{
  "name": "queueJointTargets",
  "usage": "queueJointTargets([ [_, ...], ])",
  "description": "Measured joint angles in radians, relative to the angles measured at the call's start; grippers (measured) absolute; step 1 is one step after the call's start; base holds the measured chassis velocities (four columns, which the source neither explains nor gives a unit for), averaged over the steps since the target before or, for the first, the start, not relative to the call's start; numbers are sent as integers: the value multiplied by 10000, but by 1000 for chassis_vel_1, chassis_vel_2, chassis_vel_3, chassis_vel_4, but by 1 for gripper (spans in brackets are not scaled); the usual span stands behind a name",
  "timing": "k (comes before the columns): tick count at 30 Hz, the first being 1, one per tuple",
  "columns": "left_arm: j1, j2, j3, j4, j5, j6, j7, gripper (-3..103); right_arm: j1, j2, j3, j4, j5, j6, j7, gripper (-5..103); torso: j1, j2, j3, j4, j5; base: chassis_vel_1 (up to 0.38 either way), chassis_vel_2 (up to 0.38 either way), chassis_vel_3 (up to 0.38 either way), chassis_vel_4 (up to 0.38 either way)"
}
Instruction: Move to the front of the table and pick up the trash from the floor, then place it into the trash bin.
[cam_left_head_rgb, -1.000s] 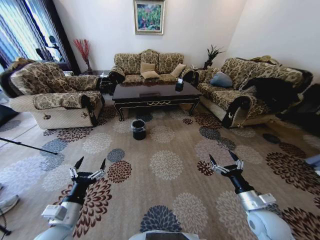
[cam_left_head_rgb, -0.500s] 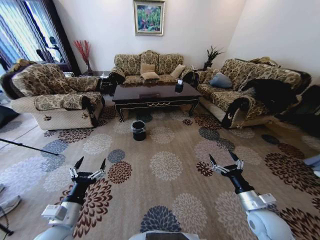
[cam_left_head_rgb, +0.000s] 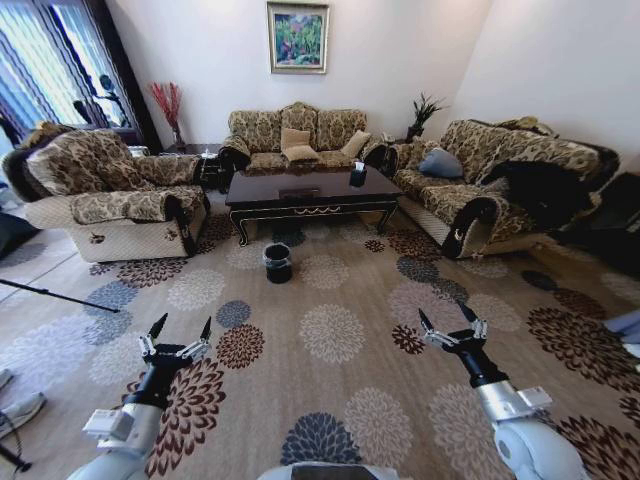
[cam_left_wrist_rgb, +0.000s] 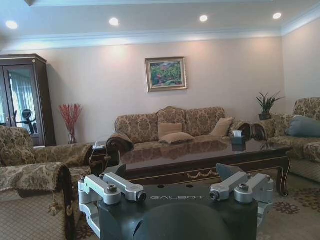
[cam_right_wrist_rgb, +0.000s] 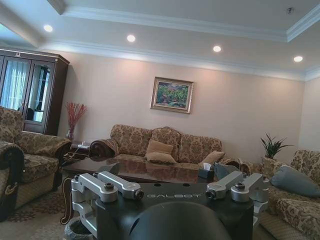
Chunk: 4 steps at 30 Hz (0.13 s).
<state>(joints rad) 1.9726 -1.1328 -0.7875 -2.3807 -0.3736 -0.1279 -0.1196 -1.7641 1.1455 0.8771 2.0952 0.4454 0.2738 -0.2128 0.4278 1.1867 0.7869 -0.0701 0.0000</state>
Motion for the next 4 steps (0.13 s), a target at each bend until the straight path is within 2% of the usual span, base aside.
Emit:
queueJointTargets([
  [4,0,0,0,0,0,0,0,100,0,0,0,0,0,0,0,100,-3,-9,-5,0,0,0,0,0,0],
])
